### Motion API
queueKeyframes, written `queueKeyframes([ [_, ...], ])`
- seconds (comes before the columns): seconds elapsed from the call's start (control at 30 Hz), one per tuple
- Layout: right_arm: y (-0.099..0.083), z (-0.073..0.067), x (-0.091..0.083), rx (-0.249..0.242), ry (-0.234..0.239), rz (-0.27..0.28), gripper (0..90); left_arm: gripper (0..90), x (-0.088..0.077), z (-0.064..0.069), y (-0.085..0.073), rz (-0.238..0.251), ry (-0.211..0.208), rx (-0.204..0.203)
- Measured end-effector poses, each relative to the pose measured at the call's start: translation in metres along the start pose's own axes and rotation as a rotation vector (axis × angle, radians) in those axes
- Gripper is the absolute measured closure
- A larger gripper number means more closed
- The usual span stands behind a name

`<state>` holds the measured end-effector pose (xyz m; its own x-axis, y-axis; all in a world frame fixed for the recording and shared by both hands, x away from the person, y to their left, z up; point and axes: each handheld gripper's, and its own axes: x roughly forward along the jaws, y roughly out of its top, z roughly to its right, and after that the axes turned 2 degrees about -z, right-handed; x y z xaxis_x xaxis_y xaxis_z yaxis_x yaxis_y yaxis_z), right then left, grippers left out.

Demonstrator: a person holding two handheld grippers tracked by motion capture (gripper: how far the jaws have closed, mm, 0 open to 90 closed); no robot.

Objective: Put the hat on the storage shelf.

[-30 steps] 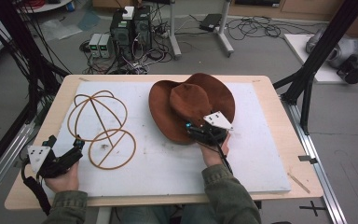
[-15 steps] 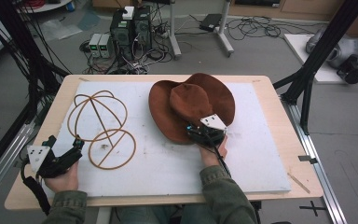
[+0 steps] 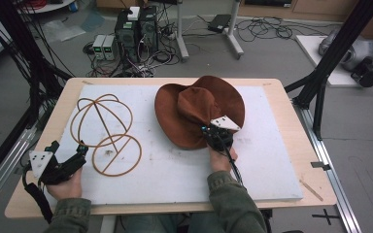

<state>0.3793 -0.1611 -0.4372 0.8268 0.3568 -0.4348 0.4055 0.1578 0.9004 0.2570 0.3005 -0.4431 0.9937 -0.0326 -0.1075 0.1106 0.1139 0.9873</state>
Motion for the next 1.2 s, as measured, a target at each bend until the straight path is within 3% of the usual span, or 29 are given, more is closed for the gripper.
queueKeyframes([
  [0.1, -0.001, -0.004, 0.000, -0.017, -0.030, 0.016, 89.2, 12.4, 0.000, 0.000, 0.000, -0.001, -0.001, 0.000],
  [0.17, -0.002, -0.005, 0.000, -0.003, -0.034, 0.020, 89.5, 12.4, 0.000, -0.001, 0.000, 0.001, -0.002, -0.002],
  [0.57, 0.000, -0.004, -0.008, 0.046, -0.030, 0.060, 89.9, 12.4, 0.000, -0.001, 0.000, 0.001, -0.005, -0.002],
  [0.87, 0.010, 0.000, -0.026, 0.026, -0.028, 0.169, 90.0, 12.4, 0.000, -0.001, 0.000, -0.001, -0.007, -0.002],
  [1.2, 0.036, 0.008, -0.053, 0.063, 0.005, 0.284, 89.9, 12.4, 0.000, -0.001, -0.001, -0.008, -0.012, 0.001],
])
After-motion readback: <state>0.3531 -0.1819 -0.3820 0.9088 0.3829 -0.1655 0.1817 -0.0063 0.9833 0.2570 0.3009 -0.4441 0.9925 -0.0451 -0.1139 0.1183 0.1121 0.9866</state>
